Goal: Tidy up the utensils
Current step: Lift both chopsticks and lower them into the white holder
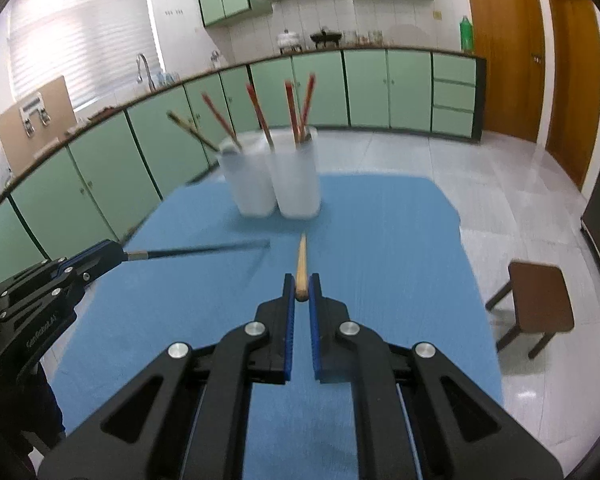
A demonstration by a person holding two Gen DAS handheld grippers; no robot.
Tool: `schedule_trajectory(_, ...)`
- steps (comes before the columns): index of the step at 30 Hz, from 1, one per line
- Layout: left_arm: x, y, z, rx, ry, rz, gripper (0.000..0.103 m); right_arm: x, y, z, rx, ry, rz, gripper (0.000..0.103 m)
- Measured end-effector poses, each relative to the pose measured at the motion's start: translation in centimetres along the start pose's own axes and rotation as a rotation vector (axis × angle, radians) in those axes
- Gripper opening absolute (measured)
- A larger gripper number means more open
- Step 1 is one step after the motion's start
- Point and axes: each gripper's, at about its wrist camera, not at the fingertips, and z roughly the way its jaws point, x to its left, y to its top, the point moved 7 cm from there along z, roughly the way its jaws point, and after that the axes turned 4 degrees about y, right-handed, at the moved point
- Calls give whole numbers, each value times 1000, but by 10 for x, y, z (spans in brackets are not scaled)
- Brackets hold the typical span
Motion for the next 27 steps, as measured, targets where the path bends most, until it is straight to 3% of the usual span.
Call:
schedule_trajectory(8,2,43,-10,-72,-40,17,6,13,54,-10,-53,81,-22,6)
schedule_trajectory(19,0,71,3,-90,-78,37,6,32,100,-16,-71,123,-94,6)
schedule_trajectory(27,15,117,-9,-181,-61,32,6,33,160,-39,-168,147,-114,6)
